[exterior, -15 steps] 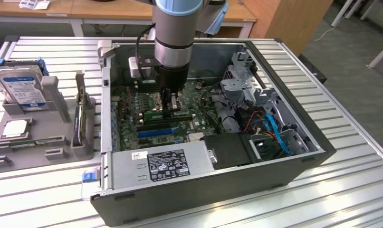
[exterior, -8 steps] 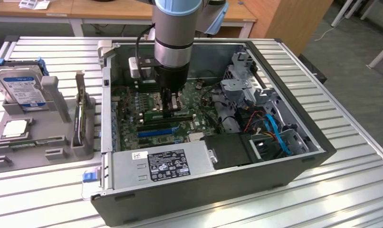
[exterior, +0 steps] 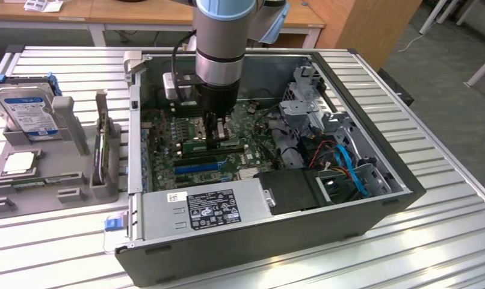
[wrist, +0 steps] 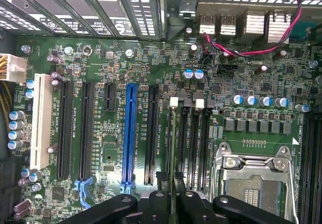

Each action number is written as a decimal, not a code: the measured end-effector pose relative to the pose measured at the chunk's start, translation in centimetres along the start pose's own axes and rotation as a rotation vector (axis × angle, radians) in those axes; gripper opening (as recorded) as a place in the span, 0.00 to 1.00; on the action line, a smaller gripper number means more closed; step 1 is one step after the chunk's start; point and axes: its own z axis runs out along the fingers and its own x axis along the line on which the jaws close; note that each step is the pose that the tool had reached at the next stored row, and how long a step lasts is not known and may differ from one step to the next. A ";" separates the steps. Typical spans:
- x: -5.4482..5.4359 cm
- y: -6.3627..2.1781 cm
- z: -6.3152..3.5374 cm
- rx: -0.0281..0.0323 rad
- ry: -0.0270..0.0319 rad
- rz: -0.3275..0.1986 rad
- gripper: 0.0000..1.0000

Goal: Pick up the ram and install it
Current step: 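Insert the ram into the slot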

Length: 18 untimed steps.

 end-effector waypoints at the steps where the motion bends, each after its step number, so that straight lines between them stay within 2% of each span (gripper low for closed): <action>1: 0.0 0.00 0.04 0.0002 -0.0004 0.000 0.14; 18: 0.0 0.00 0.07 0.0001 -0.0004 0.004 0.14</action>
